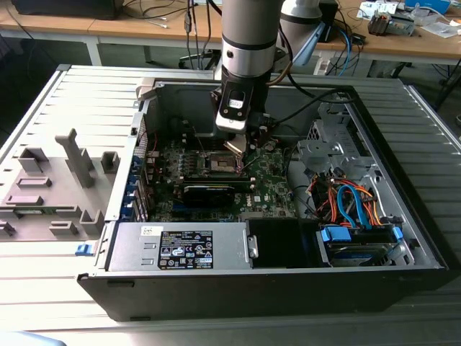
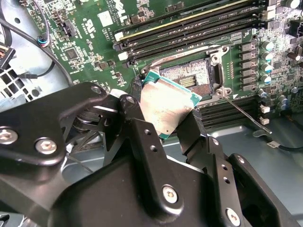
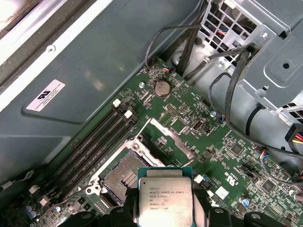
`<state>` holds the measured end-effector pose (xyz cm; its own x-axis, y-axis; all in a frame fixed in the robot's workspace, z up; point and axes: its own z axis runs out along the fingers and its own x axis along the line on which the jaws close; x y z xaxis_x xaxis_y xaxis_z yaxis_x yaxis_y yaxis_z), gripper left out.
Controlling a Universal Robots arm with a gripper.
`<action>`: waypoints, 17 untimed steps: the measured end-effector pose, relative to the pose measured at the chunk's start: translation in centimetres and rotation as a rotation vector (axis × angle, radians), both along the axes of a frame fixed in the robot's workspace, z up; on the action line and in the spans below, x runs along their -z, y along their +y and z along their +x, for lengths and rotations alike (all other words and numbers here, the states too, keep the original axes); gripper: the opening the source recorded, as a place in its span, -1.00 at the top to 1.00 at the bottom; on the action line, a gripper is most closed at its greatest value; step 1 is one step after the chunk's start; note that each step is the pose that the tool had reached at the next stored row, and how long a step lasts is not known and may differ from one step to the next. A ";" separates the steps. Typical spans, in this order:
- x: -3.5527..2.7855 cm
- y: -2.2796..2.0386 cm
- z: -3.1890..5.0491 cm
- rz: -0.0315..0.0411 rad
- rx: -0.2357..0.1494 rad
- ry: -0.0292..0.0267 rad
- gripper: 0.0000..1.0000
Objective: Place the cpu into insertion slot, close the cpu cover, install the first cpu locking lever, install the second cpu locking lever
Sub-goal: 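Place the cpu into insertion slot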
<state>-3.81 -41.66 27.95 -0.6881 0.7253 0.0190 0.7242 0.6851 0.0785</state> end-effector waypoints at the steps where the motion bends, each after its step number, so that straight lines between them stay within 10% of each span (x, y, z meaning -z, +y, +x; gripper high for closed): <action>1: 0.00 0.00 0.00 0.0000 0.002 0.0000 -0.09; 17: 0.00 0.00 0.00 0.0000 0.037 0.0000 -0.09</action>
